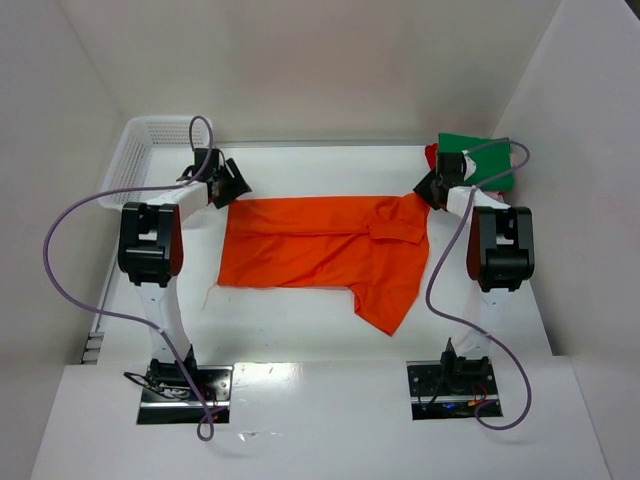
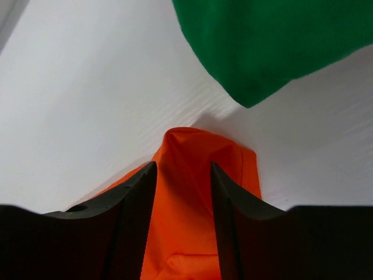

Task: Fold and stack the t-shirts
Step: Fold the flattened tshirt in 1/3 of the way

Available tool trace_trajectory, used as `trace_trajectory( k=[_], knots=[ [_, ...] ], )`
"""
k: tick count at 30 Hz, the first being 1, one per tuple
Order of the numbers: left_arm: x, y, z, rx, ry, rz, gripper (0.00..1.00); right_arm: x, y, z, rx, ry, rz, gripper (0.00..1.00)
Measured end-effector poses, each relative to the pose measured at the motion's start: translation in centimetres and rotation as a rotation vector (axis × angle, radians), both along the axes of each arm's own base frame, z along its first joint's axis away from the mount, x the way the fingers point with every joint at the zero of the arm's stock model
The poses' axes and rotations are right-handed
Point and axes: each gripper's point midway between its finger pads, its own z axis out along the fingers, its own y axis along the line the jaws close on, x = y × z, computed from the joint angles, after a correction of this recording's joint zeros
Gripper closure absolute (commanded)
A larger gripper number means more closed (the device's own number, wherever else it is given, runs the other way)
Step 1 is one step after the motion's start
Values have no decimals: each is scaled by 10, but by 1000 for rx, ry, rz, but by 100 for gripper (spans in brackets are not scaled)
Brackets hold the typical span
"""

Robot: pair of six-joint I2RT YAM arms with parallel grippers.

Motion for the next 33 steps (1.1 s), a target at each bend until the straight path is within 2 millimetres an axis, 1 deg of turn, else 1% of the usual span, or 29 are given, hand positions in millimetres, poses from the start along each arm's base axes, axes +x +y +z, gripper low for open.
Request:
trace_trajectory(
  k=[1, 2, 4, 5, 6, 8, 9, 12, 13, 15, 16, 21, 26, 31, 33],
  knots=[
    [1, 1, -3, -1, 5, 1, 31, 0, 0, -4, 0, 7, 2, 54],
    [1, 1, -7, 1, 12, 3, 33, 0, 1, -8, 2, 17, 4, 60],
    [0, 1, -13, 2, 28, 4, 38, 1, 1, -16, 3, 34, 11, 65],
    [1, 1, -15, 2, 33, 4, 43, 1, 2, -18, 4, 40, 15, 68],
    [1, 1, -17, 3, 35, 6, 45, 2, 2, -21, 5, 49, 18, 76],
    [2, 2, -19, 5, 39, 8, 51, 3, 3, -22, 5, 55, 21, 83],
    [2, 2, -19, 6, 40, 8, 60, 4, 3, -20, 6, 52, 22, 90],
    [3, 3, -17, 10, 40, 14, 76, 9, 3, -14, 5, 39, 23, 97],
    [5, 4, -16, 12, 37, 15, 86, 11, 3, -12, 5, 34, 22, 100],
    [7, 5, -13, 13, 33, 19, 97, 15, 2, -8, 5, 26, 22, 100],
    [9, 5, -11, 15, 29, 19, 100, 16, 2, -7, 4, 22, 21, 100],
    [26, 5, 0, 16, -5, 22, 100, 31, 0, 5, -3, 4, 18, 100],
    [42, 6, 9, 22, -30, 29, 100, 61, -1, 17, -9, -37, 22, 100],
    [66, 8, 13, 32, -57, 38, 100, 84, -1, 18, -9, -49, 28, 100],
    [74, 9, 16, 33, -64, 39, 100, 93, 0, 16, -9, -54, 34, 97]
  ],
)
